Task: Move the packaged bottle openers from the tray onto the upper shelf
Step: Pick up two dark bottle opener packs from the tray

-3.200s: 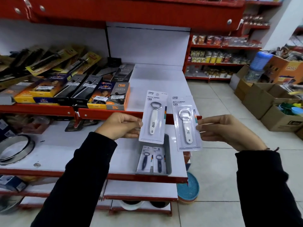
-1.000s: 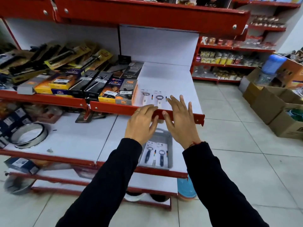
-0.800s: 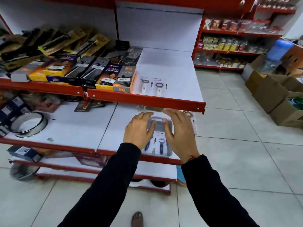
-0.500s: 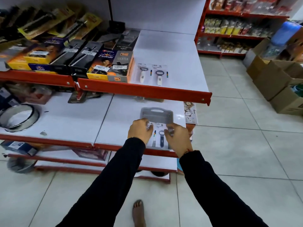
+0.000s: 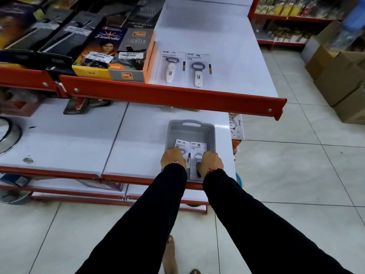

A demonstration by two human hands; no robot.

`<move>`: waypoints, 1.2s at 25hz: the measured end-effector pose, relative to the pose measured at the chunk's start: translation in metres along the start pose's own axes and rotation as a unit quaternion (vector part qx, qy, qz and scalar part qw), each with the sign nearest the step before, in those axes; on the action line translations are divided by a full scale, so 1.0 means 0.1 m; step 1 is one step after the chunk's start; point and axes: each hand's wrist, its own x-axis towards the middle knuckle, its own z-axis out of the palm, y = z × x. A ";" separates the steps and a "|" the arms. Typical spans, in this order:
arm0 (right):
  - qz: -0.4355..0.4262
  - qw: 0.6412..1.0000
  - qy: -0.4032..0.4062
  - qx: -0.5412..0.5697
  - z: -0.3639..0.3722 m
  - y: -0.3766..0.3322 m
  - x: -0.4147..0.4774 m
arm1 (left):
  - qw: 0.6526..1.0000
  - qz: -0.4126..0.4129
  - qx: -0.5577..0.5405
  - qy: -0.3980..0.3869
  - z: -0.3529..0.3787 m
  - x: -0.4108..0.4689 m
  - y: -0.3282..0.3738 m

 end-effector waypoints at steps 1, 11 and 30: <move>-0.007 1.000 0.006 -0.016 0.02 -0.01 0.02 | 1.000 0.000 0.009 -0.002 0.04 0.03 0.01; -0.004 0.998 0.012 -0.065 0.02 -0.05 0.12 | 0.994 0.015 0.100 0.032 0.21 0.21 -0.04; 0.019 0.999 0.025 0.005 0.01 -0.08 0.09 | 0.999 -0.027 -0.038 0.011 0.26 0.12 0.01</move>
